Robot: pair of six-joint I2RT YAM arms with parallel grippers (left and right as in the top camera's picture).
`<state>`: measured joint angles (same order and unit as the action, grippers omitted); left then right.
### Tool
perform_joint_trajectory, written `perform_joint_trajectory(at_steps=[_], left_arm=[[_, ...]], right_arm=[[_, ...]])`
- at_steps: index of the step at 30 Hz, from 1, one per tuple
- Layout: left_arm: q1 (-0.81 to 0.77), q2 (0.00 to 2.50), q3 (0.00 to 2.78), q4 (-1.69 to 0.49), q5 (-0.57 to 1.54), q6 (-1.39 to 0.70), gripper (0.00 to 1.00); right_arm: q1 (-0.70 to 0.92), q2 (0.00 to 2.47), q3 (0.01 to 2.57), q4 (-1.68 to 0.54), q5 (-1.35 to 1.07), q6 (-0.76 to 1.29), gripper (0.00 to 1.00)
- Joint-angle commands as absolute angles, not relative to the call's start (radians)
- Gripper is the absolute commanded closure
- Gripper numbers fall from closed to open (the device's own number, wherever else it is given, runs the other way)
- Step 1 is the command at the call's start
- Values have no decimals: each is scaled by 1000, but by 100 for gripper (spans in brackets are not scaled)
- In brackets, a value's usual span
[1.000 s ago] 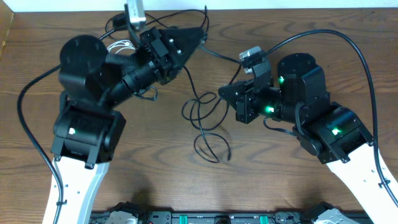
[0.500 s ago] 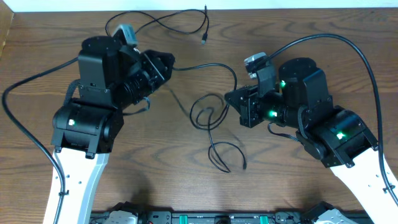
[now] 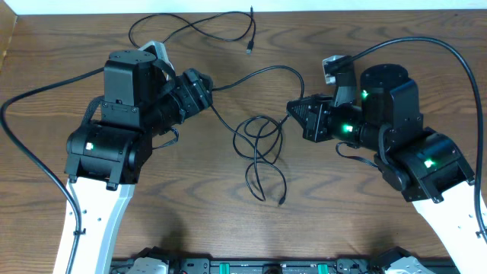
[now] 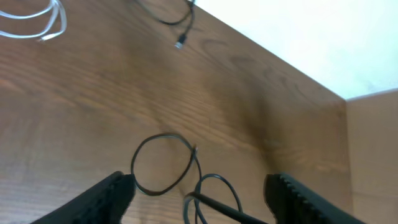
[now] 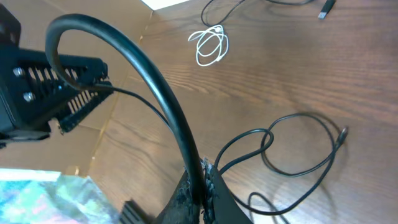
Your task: Untangle cables
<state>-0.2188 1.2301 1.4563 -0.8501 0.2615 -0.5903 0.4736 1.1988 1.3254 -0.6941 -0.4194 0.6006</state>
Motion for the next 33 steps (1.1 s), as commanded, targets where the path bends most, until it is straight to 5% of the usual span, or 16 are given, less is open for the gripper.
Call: perform_joint_trajectory(at_steps=[1,10,18,26,33], left_arm=[[-217,1234,1464,-839,344,-605,36],[-217,1234,1464,-840,365,-623,36],[-217,1235,1464,-913,-77,-630,37],[-217,1235,1464,-958,-23,-629,36],[-217,1235,1464,-957,190,-628,36]], right_arm=[[453,1180,1328,-686,-452,678,99],[393,1176,1328,-663,-524,776,99],[337,1171,1328,-719,-472,814,99],[315,1171,1328,-938,-138,810,99],[315,1163,1328,-841,-323,743,99]])
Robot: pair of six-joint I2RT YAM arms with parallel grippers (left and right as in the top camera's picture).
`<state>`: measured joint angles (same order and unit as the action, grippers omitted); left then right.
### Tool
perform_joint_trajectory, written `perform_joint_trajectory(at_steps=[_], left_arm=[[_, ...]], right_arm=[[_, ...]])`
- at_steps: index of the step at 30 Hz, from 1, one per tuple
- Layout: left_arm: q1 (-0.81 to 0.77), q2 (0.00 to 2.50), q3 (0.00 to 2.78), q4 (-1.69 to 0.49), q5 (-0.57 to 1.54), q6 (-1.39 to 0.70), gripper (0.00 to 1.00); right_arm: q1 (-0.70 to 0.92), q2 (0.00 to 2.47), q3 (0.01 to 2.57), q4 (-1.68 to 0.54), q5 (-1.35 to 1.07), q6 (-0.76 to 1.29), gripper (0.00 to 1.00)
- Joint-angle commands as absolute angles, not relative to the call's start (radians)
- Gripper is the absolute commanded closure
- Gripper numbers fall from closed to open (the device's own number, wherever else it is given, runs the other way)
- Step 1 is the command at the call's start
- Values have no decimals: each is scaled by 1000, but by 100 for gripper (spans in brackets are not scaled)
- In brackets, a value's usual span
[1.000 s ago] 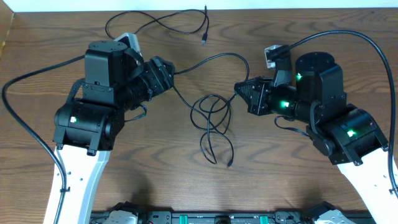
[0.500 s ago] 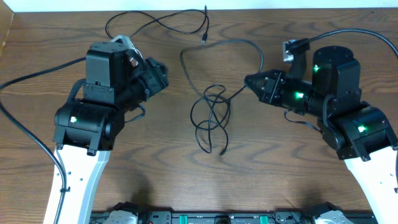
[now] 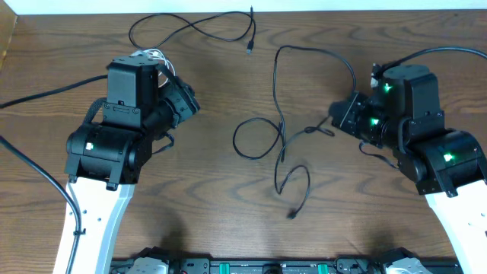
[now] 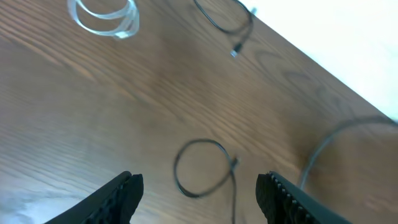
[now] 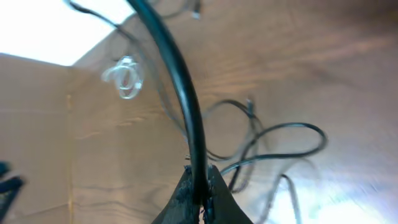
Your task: Untangle cables
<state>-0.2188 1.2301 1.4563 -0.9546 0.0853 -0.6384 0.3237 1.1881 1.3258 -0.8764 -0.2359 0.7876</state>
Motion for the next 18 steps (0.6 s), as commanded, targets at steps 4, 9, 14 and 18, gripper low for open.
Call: perform_joint_trajectory(at_steps=[4,9,14,18], left_arm=[[-217,1235,1464,-957,303,-603,36],[-217,1235,1464,-945,491,-479,36],[-217,1235,1464,-874,648,-502,36],[-217,1235,1464,-807,681,-702,48]], right_arm=[[314,1150,1328,-770,-389,784,99],[316,1158,1328,-830,-250,799,99],[316,1186,1328,-895,-271,776,99],[316,1197,1328,-858,-414,727,99]])
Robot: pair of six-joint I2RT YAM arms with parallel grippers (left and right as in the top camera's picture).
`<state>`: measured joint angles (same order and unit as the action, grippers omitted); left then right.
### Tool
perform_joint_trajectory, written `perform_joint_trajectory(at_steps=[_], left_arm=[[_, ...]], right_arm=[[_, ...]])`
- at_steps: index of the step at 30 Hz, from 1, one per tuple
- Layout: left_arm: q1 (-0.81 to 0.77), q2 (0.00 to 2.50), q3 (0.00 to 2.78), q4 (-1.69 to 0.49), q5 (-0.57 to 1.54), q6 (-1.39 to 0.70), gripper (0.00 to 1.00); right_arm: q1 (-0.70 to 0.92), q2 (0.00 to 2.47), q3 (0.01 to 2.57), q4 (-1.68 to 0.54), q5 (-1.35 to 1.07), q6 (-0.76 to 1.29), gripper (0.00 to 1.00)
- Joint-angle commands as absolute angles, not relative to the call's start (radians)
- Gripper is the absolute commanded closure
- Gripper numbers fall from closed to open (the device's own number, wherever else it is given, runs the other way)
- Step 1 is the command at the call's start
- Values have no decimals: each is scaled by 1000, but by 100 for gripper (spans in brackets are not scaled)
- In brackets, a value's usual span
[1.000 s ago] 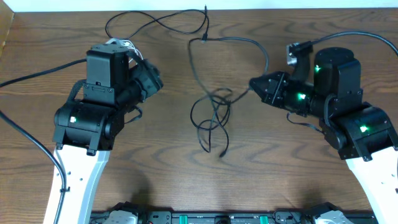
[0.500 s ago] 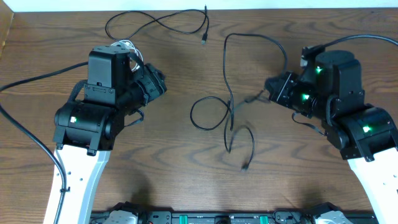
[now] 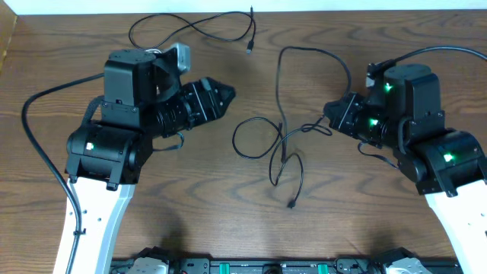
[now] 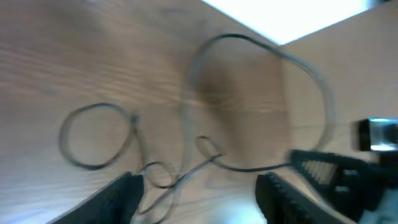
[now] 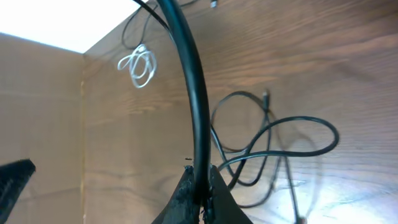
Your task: Untangle cables
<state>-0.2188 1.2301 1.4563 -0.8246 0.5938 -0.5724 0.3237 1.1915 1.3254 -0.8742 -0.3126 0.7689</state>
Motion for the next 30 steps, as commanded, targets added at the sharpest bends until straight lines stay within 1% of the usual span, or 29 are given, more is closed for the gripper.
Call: perform_joint_trajectory(at_steps=[1,3,5,10,11,15,23,30], left_arm=[[-217,1235,1464,-800,681,-767,47],[-217,1235,1464,-786,680,-872,47],[-217,1235,1464,-767,680,-968,44],[-217,1235,1464,-712,681,-1128,42],[-217,1235,1464,-692,681,-1144,39],[-218,1234,1464,-630,693,-1219,39],[-222,1235,1464,-626,693,-1336,39],[-222,1235,1464,-622,693,-1348,39]], right_arm=[[319,1197,1328,-845,-447,714,99],[331,1197,1328,-815,-494,683,99],[349,1197,1328,-788,-533,668,99],[404,1198,1328,-774,-538,633,99],[418,1199,1328,-774,-537,624,99],[482,1204,1328,-773,-490,604,99],[563,1206,1328,-694,-462,598,99],[653,1236,1328,-653,-462,515,99]])
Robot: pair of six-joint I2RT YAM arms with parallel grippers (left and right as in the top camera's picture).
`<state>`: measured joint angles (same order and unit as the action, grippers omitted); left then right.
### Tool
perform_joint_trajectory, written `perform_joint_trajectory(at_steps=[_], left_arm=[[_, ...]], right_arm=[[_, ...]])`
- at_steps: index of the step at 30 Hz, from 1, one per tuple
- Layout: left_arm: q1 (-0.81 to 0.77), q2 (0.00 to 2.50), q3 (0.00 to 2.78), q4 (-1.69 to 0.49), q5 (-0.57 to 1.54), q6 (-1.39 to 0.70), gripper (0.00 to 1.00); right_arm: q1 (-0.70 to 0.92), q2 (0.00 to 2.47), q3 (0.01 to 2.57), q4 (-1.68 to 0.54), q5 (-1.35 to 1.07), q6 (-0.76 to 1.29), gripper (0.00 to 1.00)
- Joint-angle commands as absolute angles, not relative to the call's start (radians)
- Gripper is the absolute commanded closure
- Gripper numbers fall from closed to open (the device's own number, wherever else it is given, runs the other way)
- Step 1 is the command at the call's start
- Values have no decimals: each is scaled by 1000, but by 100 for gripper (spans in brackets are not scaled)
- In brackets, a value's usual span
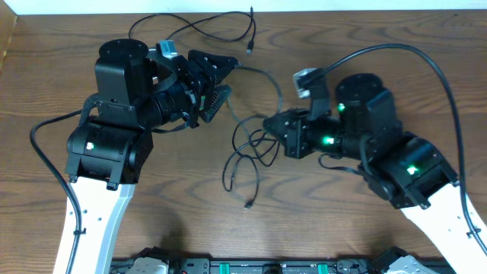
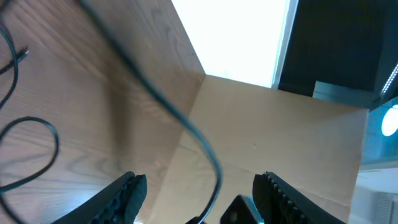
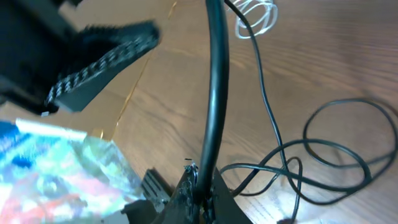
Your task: Untangle cables
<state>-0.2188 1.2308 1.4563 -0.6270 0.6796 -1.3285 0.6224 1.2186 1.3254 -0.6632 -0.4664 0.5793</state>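
A thin black cable (image 1: 255, 148) lies in tangled loops at the table's middle, with its free plug at the front. My right gripper (image 1: 268, 123) is shut on this cable beside the loops; in the right wrist view the gripper (image 3: 202, 183) pinches it while the loops (image 3: 323, 143) rest on the wood. From there the cable arcs up and left into my left gripper (image 1: 226, 78). That gripper is open and held off the table. In the left wrist view the blurred strand (image 2: 155, 99) runs down between the spread jaws of the gripper (image 2: 199, 180).
A second black cable (image 1: 190, 27) with two plug ends lies along the table's far edge. A white coiled cable (image 3: 255, 14) lies at the far left, hidden under the left arm in the overhead view. Thick arm supply cables (image 1: 426, 61) arch over both sides.
My right gripper moved left from the table's right side to the middle, still shut on the cable. The loops and free plug shifted left. My left gripper rose slightly and the strand now passes between its jaws.
First both grippers met near the loops at the middle, the right one shut on the cable. Then the arms stood apart and the cable was stretched out rightward. Then the left gripper reached right again. Now both are close together with the cable bunched between them.
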Motion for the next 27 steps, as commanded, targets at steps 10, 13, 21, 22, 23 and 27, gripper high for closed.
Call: perform_joint_trajectory(at_steps=[10,13,21,22,23,27], left_arm=[[-222,1236,1463,-628,669,-1309,40],[-222,1243,1462,-662,607,-1295,45],[-222,1271,1462,-671,633,-1299,48],[-222,1270,1462,-665,646,-1299,48],[-222,1270,1462,-656,662,-1300,48],[-221,1270,1462,-603,726,-1306,48]], right_arm=[[683,1250,1328,-611,-472,451,99],[696,1250,1328,-593,-517,402,99],[708,1250,1328,-596,-497,384,99],[708,1250,1328,-599,-485,384,99],[708,1250,1328,-603,-471,384,99],[708,1250,1328,-612,-453,384,99]])
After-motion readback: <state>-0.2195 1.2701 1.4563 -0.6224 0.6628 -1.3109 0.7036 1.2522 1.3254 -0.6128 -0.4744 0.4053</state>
